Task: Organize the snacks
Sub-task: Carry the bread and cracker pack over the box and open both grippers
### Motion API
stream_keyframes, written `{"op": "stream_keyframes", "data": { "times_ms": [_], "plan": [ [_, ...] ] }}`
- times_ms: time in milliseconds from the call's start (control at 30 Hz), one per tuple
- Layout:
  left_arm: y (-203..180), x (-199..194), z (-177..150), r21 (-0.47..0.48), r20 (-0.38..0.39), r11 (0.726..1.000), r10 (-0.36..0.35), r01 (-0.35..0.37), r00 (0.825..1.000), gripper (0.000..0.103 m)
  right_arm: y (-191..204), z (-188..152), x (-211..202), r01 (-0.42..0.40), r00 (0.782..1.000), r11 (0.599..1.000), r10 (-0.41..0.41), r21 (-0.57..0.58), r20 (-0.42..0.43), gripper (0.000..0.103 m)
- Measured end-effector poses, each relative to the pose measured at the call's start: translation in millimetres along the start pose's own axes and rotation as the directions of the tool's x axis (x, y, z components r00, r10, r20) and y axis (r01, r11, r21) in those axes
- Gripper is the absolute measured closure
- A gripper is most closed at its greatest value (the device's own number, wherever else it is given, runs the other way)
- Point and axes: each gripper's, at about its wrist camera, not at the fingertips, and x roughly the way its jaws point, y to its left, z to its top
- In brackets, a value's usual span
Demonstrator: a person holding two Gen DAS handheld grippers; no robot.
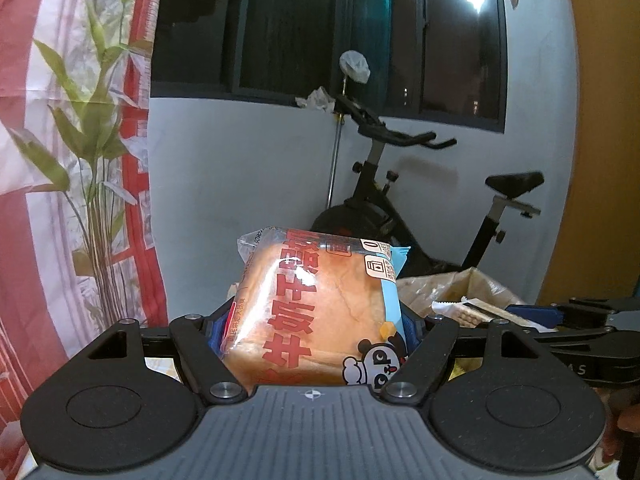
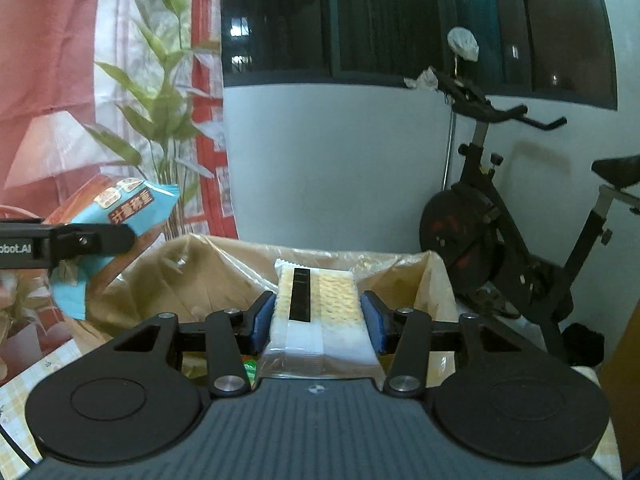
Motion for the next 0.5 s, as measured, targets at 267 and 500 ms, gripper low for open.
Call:
{"op": "stream_keyframes", "data": {
  "times_ms": [267,500],
  "plan": [
    [3.6,12.3,-3.0,0.012,-0.018,0.999,0.035,-0.035,0.999,0.024,-13.4,-7.2,9.8,-0.010,0.998,0.998,0.014,0.060,-0.054,0.053],
    [5.4,2.4,0.9,0.010,-0.006,0.999,0.031,-0.031,0.999,0.018,-14.0,-3.9,1.8,0.007,0.998,0.997,-0.003,0.072,-0.057,0.048]
  ]
}}
